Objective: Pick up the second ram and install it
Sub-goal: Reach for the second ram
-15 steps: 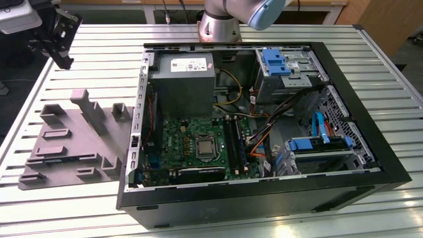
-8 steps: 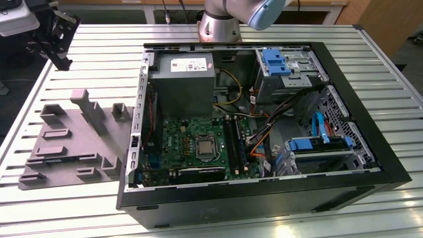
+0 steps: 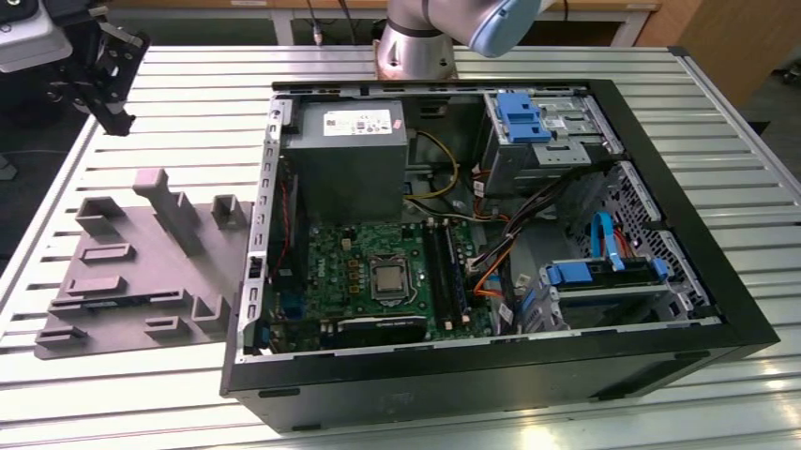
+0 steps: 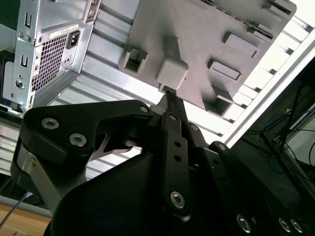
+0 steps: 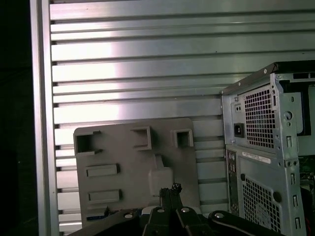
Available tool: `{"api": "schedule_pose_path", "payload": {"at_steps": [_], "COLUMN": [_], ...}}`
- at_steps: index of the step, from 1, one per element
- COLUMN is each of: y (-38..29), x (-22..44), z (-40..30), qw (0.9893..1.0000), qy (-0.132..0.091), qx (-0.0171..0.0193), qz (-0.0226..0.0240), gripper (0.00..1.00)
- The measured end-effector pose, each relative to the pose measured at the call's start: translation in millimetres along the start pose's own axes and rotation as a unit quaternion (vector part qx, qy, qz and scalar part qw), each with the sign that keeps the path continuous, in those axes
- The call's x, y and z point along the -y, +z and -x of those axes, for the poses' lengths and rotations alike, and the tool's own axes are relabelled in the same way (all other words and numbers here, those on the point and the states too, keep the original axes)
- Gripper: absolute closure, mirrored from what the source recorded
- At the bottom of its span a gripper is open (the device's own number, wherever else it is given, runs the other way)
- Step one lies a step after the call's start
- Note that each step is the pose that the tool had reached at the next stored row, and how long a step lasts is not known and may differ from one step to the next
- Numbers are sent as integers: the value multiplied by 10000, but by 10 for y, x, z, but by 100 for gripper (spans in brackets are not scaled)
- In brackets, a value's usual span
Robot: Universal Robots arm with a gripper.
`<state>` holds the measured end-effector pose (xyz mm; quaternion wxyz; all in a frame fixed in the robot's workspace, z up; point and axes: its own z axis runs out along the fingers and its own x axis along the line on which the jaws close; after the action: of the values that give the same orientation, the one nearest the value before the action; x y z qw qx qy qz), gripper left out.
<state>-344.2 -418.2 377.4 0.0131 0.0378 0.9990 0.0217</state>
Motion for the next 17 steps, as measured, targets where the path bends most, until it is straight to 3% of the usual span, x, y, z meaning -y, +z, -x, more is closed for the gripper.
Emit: {"api": "schedule_pose_path", "payload": {"at_steps": [17], "y": [19], "x": [31], "z": [-83], "qw": [10000], "qy": [0], "qx": [0], "qz": [0], "gripper": [89]}}
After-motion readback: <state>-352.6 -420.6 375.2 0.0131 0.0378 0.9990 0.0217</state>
